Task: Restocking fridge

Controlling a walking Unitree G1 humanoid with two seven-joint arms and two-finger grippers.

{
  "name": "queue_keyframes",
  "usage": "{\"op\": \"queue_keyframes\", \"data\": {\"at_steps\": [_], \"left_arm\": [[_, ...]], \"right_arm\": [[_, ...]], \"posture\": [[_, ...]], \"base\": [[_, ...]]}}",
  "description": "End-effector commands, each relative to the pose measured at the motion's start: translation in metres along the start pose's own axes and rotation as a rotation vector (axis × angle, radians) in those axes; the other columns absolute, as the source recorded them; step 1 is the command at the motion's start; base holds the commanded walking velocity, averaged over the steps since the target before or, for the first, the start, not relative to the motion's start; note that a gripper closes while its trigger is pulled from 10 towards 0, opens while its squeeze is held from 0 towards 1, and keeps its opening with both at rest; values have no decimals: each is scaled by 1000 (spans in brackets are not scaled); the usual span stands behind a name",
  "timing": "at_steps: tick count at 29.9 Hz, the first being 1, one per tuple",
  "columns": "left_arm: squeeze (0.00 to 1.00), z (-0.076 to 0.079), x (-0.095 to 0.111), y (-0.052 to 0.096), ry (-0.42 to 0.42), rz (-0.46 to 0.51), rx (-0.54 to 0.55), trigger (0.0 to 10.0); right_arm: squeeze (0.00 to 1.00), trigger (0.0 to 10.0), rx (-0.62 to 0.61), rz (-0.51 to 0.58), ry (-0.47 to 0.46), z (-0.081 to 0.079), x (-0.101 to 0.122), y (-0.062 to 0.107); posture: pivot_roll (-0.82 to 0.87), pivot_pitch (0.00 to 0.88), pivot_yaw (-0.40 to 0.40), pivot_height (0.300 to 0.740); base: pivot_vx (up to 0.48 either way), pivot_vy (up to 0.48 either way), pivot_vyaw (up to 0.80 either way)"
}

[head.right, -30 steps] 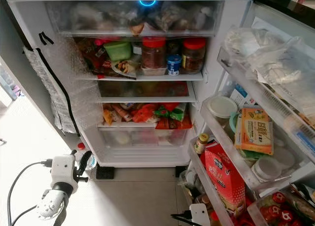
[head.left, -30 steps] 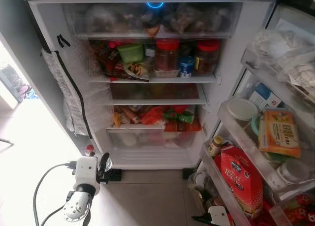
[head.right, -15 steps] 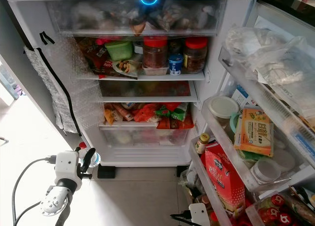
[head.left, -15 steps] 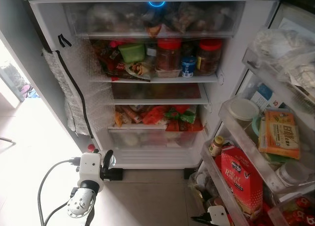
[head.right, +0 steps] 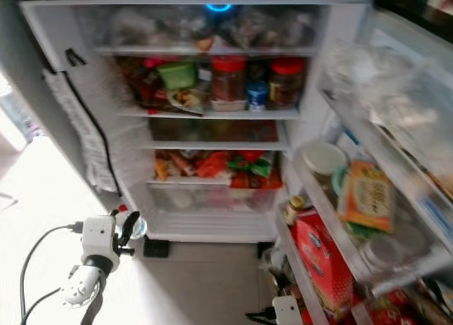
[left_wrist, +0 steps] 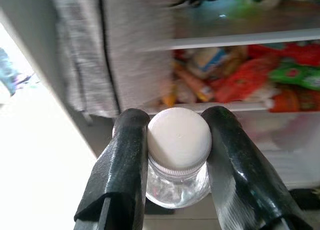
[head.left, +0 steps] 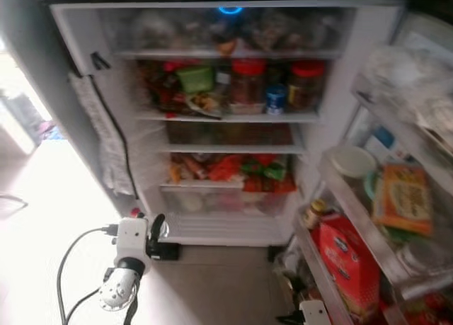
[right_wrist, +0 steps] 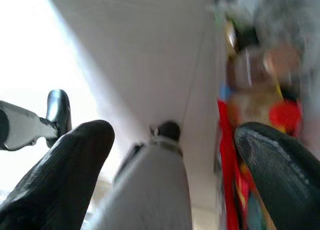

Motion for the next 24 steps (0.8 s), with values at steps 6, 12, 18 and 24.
{"op": "queue_keyframes", "data": {"at_steps": [6,12,18,24], "left_arm": [[0,-1,5,-1,4,14,1,10000],[0,-1,6,-2,3,15,2,10000],[0,4,8,-3,-1,22,-16,10000],[0,7,9,-3,13,22,-29,10000]], "right_arm": [[0,10000,11,-5,-3,-2,-2,0],[0,10000,13,-5,-4,-2,-2,0],[0,10000,13,-6,-8,-2,-2,0],[0,10000,16,-7,-12,-2,-2,0]], "posture": [[37,59,-4,740],[34,60,-4,740],[33,60,-4,740],[36,61,-5,740]], "base": [[291,0,0],[292,0,0],[291,0,0],[292,0,0]]}}
Point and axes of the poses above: a point about 5 cm out from each wrist's last joint towards the gripper, its own y axis pointing back from the gripper into the wrist, its own x axis along the axis of the wrist's last joint, z = x × y, the point moved 5 cm from there along -y, pointing out of the wrist towards the gripper
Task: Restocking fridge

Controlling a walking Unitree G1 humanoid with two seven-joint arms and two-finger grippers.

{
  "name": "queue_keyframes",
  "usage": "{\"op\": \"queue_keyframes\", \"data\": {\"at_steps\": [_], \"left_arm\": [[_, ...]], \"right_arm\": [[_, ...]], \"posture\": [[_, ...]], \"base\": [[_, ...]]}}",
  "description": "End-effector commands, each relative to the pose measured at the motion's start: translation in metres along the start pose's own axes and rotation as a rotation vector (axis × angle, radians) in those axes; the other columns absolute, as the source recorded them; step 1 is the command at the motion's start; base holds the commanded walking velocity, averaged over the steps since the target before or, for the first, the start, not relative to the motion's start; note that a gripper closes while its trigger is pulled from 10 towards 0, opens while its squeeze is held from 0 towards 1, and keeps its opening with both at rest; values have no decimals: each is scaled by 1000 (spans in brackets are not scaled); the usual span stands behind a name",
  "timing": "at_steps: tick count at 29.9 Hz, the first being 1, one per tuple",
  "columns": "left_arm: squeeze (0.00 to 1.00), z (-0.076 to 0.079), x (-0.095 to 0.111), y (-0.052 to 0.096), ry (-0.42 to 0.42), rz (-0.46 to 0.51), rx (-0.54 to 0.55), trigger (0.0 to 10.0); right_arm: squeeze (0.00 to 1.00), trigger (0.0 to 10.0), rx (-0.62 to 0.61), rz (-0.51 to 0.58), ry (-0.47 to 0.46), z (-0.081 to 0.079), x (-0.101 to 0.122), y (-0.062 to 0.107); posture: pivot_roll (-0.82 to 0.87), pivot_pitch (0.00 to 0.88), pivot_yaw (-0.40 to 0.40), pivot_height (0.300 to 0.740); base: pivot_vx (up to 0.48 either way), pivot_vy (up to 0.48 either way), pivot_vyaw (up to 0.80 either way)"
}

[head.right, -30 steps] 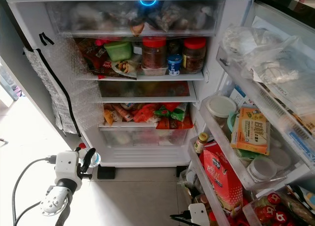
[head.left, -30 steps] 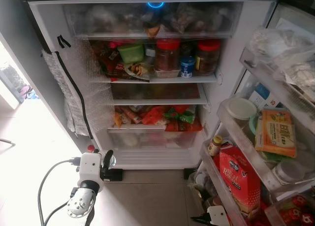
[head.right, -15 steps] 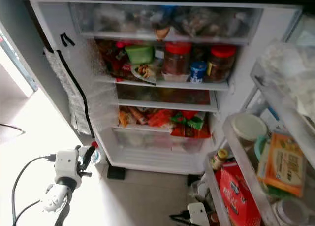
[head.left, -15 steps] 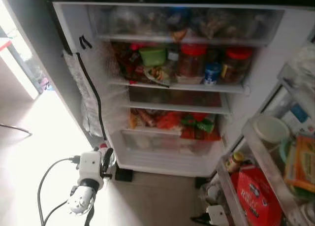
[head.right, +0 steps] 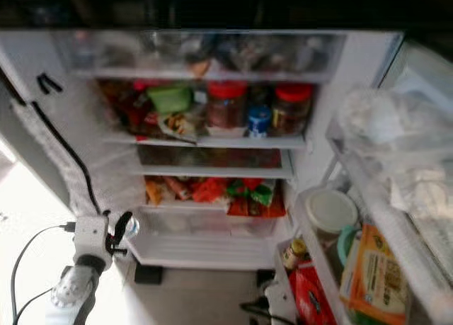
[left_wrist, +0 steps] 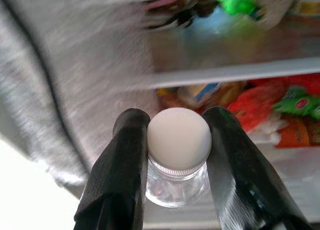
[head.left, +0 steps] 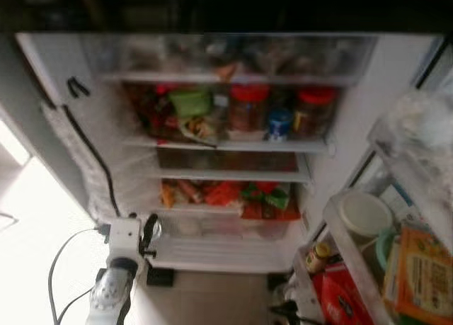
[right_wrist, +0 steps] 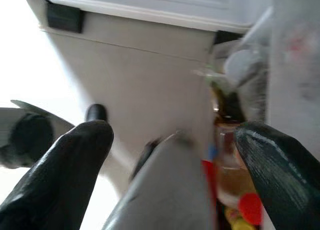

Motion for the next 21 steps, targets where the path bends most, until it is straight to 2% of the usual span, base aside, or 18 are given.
{"op": "queue_keyframes", "data": {"at_steps": [1,13,21], "left_arm": [[0,8,5,-2,18,17,-25,10000],[0,11,10,-4,22,31,-41,10000],[0,26,15,-4,55,37,-123,10000]], "right_arm": [[0,10000,-47,-25,-21,17,-9,4],[0,10000,-28,-25,-22,14,-9,4],[0,10000,-23,-23,-35,14,-9,4]], "posture": [[36,61,-5,740],[35,61,-2,740],[38,62,-2,740]], "base": [[292,0,0],[280,0,0],[0,0,0]]}}
Point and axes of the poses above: a point about 5 cm out from each wrist's last joint towards the gripper, its own y axis pointing back from the gripper into the wrist, its own x axis along the axis of the wrist's last joint, z = x × y, the point moved 5 cm from there along -y, pointing out of the wrist towards the gripper
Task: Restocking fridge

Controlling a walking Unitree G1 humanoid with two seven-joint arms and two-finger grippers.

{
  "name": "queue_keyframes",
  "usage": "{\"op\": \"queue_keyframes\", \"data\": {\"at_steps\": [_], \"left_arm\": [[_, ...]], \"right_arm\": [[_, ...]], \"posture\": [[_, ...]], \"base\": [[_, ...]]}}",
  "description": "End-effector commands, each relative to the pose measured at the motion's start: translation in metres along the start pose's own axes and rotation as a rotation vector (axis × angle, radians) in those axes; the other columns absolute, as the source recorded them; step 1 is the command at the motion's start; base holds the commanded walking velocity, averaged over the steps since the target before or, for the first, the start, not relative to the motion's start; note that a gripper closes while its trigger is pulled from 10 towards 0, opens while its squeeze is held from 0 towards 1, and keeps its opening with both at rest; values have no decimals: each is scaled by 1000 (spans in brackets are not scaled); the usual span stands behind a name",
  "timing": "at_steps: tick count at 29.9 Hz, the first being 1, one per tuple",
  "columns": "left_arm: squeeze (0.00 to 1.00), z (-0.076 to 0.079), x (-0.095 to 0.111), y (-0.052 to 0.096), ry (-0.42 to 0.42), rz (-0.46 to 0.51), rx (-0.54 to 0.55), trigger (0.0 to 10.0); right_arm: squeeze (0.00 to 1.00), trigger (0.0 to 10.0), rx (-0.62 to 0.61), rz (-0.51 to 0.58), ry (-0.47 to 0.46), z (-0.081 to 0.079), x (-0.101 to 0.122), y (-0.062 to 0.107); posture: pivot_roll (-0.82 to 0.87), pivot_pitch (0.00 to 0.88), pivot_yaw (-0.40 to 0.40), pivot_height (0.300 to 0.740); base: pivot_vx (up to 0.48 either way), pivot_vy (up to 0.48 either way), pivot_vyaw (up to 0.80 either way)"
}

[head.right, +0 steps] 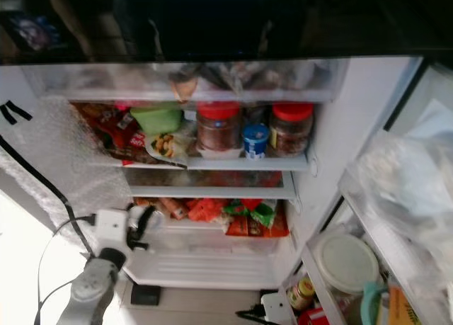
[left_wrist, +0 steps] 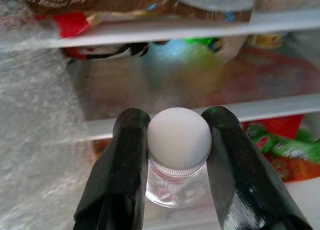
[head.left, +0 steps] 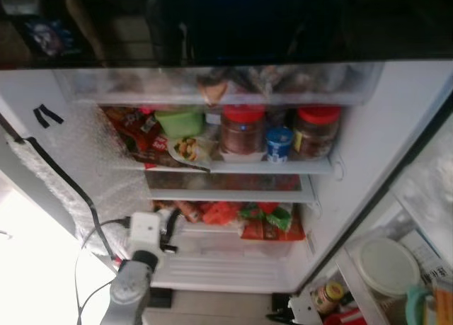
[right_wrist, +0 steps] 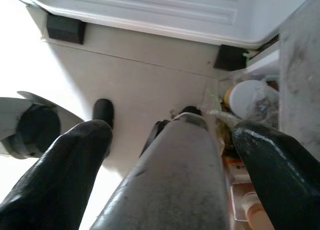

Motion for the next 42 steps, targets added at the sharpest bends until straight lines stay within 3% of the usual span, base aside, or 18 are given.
{"op": "queue_keyframes", "data": {"at_steps": [1,42], "left_arm": [[0,-8,0,3,-6,-10,8,10000],[0,-5,9,-3,-22,9,-11,10000]], "right_arm": [[0,10000,-41,8,-27,13,-1,3],[0,10000,-84,60,-109,17,2,4]], "posture": [[38,62,-2,740],[37,60,-2,740]], "base": [[0,0,0],[0,0,0]]}}
Point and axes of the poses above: a point about 5 cm out from each wrist's last joint towards the gripper, its own y axis pointing back from the gripper into the wrist, its own x axis along the axis of the wrist's last joint, z = x × y, the point moved 5 cm from there along -y, pointing out of the wrist towards the gripper
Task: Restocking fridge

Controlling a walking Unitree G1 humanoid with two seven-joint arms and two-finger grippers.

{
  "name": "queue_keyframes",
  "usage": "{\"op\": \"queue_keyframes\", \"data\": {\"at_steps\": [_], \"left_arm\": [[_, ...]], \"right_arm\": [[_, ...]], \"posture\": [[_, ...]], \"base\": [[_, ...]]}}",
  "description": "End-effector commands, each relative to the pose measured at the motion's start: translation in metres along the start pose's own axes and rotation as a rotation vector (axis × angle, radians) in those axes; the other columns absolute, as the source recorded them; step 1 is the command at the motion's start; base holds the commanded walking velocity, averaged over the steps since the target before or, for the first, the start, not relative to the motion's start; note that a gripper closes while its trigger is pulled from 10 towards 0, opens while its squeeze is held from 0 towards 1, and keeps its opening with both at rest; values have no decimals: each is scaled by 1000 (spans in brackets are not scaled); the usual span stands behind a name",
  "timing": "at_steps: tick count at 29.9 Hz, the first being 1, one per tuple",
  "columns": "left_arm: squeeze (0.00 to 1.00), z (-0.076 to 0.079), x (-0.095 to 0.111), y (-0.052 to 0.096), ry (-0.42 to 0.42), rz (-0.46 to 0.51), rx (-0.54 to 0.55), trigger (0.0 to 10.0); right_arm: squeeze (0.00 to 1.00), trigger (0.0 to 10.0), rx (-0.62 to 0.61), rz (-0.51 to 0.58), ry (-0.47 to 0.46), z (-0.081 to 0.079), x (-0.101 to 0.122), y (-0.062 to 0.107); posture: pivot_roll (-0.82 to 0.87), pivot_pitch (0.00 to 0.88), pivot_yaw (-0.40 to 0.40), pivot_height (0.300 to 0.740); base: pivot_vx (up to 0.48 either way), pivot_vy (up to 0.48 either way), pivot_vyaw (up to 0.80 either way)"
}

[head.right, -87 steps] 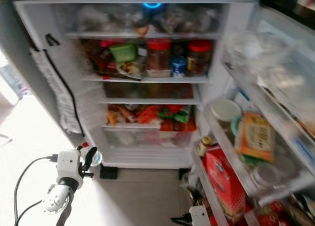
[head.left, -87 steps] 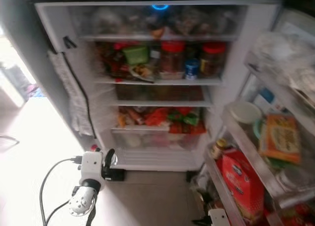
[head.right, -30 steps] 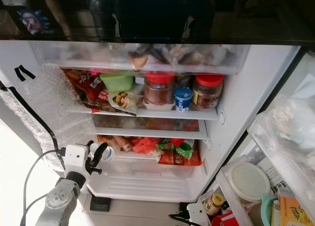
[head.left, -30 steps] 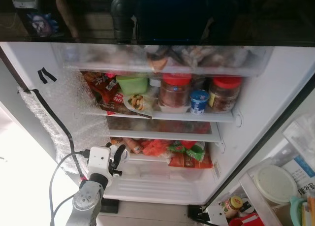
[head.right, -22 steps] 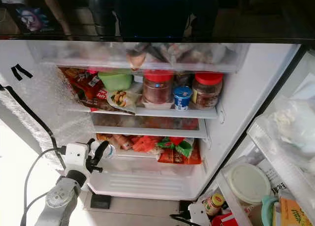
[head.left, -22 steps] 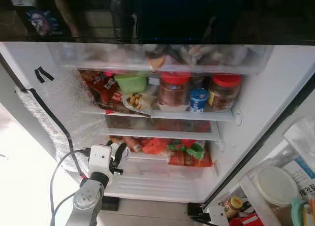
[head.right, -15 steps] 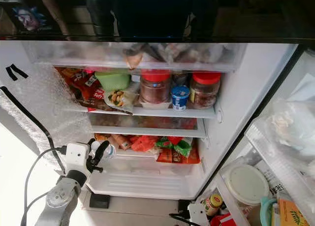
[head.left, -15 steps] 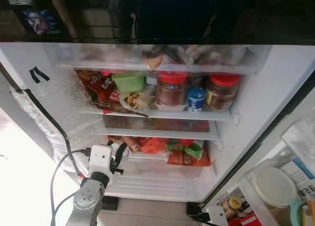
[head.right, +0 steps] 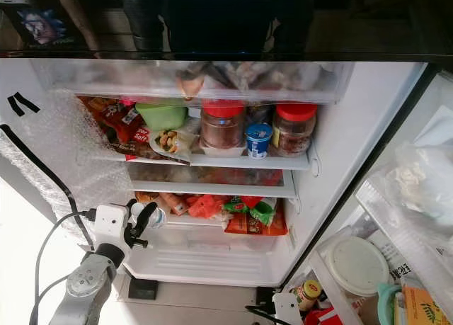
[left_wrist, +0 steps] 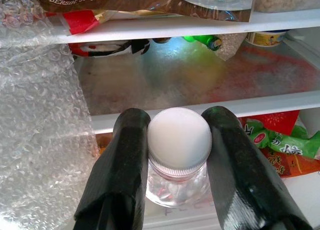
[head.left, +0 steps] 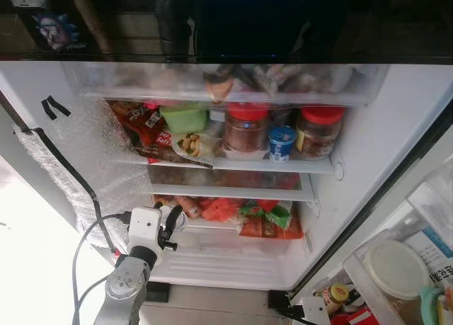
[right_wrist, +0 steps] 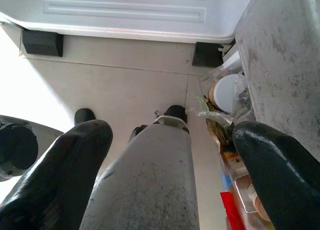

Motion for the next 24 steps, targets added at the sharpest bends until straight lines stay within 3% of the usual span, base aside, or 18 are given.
{"op": "queue_keyframes", "data": {"at_steps": [1,8,16,24], "left_arm": [[0,0,6,-2,-6,21,3,10000],[0,-2,8,-1,-2,31,10,10000],[0,-1,9,-2,-1,34,13,10000],[0,-2,8,-2,-3,32,15,10000]], "right_arm": [[0,10000,-13,18,-9,4,2,1],[0,10000,-30,24,-3,6,3,1],[0,10000,-25,20,-2,6,3,1],[0,10000,-28,35,-19,6,4,1]], "posture": [[37,60,-2,740],[37,63,-4,740],[33,64,-6,695],[35,66,-4,695]], "base": [[0,0,0],[0,0,0],[0,0,0],[0,0,0]]}}
Point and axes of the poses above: a point about 5 cm out from each wrist's last joint towards the gripper, its own y axis pointing back from the gripper into the wrist, its own x axis along the axis of the wrist's last joint, z = x × y, the point moved 5 cm from there along -y, pointing out of the wrist towards the gripper
